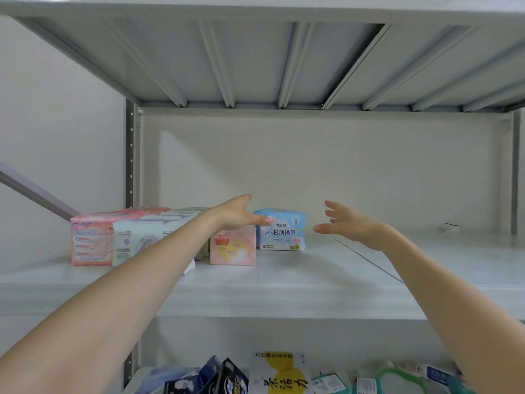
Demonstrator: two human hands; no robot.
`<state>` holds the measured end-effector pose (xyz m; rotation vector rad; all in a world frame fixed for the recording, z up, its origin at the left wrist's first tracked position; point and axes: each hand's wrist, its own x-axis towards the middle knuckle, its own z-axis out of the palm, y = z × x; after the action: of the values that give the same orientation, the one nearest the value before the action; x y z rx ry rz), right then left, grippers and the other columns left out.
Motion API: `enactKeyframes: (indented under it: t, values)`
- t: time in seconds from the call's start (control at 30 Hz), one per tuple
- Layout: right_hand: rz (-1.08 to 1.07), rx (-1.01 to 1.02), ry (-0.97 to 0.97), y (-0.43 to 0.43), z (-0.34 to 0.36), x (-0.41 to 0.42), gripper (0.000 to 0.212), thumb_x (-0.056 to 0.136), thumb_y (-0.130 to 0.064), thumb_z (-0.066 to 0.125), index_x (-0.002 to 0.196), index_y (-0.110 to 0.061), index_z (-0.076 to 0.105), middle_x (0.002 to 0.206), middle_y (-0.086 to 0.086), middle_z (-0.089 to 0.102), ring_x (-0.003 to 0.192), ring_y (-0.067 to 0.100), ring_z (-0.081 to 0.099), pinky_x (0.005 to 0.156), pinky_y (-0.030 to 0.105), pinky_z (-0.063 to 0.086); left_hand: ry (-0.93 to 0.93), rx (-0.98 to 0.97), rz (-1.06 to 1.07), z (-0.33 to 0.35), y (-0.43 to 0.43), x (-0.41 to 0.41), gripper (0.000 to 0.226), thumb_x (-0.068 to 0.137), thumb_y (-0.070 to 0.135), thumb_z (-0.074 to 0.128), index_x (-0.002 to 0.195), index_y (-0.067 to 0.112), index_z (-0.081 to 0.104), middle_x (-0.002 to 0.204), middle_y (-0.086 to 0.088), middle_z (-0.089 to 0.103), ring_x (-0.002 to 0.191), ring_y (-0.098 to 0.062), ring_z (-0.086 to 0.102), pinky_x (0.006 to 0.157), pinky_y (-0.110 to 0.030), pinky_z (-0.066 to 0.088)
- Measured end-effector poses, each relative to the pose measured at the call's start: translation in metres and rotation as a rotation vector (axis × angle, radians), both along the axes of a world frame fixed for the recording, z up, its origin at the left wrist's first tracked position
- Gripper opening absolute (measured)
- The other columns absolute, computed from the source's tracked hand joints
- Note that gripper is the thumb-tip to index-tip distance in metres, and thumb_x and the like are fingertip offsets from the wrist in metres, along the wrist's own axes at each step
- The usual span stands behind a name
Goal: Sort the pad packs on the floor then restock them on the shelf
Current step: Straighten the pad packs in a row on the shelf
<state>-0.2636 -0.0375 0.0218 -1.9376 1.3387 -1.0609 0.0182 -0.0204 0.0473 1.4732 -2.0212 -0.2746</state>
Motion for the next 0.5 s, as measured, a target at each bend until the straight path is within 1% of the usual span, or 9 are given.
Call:
enactKeyframes:
  t: [0.1,0.23,0.4,0.47,0.5]
  values:
    - [0.020,0.032,0.068,-0.028,0.009,-0.002,0.095,0.081,-0.027,0.076,0.154,-0.025,0.015,0.158,0.001,0.026,0.143,0.017,0.028,0.114,0.034,0.026,-0.067,0.041,0.019,0.007,-0.027,-0.010,0.100,0.082,0.055,0.067,0.155,0.013,0.012,0.162,-0.001,0.014,0.147,-0.018,0.018,0.116,-0.032,0.019]
    - [0.048,0.096,0.186,-0.065,0.015,0.001,0.098,0.080,-0.028,0.077,0.154,-0.023,0.013,0.158,0.000,0.025,0.142,0.015,0.029,0.109,0.029,0.028,-0.157,0.115,0.063,0.011,-0.060,-0.016,0.098,0.084,0.056,0.064,0.155,0.013,0.011,0.162,0.000,0.012,0.148,-0.018,0.015,0.118,-0.033,0.018]
    - [0.072,0.172,0.246,-0.096,0.014,0.011,0.100,0.081,-0.029,0.076,0.155,-0.021,0.008,0.160,-0.003,0.020,0.146,0.014,0.020,0.114,0.037,0.025,-0.246,0.198,0.083,0.015,-0.085,-0.013,0.099,0.084,0.062,0.059,0.154,0.012,0.012,0.162,-0.001,0.014,0.147,-0.020,0.018,0.117,-0.034,0.020]
    - [0.086,0.200,0.266,-0.103,0.013,0.015,0.096,0.083,-0.029,0.074,0.154,-0.022,0.009,0.159,-0.006,0.021,0.146,0.015,0.018,0.114,0.040,0.023,-0.291,0.239,0.079,0.016,-0.093,-0.012,0.095,0.084,0.064,0.056,0.153,0.011,0.019,0.160,-0.002,0.021,0.146,-0.021,0.023,0.117,-0.036,0.021]
    - [0.095,0.211,0.277,-0.105,0.012,0.017,0.091,0.084,-0.029,0.074,0.153,-0.025,0.014,0.157,-0.009,0.024,0.145,0.015,0.020,0.114,0.042,0.023,-0.306,0.267,0.064,0.016,-0.096,-0.011,0.090,0.085,0.064,0.055,0.151,0.012,0.025,0.158,-0.002,0.027,0.143,-0.022,0.029,0.116,-0.037,0.024]
